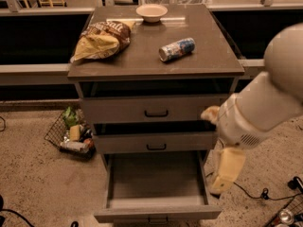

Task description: Close bottom drawer

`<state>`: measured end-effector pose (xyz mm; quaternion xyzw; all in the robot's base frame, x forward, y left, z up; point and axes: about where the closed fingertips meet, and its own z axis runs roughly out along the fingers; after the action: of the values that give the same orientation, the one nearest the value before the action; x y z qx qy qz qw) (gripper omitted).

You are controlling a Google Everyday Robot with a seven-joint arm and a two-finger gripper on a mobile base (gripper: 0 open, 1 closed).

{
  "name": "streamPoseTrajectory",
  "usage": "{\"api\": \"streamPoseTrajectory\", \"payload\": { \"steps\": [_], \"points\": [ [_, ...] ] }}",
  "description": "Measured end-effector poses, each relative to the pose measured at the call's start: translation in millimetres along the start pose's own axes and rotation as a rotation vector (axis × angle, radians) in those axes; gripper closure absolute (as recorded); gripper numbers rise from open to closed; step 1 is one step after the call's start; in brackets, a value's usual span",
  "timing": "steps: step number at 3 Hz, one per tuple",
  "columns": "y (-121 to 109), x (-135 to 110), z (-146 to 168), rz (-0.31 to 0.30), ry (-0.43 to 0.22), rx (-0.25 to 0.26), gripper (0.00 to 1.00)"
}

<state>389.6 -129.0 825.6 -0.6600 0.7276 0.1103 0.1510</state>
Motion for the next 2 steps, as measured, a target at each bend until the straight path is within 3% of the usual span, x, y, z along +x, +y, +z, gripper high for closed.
{"api": "streamPoseTrajectory", "payload": {
  "steps": [1,2],
  "points": [
    [38,-8,80,0.008,-0.049,-0.14,0.0],
    [48,-3,90,0.011,-0.037,-0.162,0.0]
  ]
}}
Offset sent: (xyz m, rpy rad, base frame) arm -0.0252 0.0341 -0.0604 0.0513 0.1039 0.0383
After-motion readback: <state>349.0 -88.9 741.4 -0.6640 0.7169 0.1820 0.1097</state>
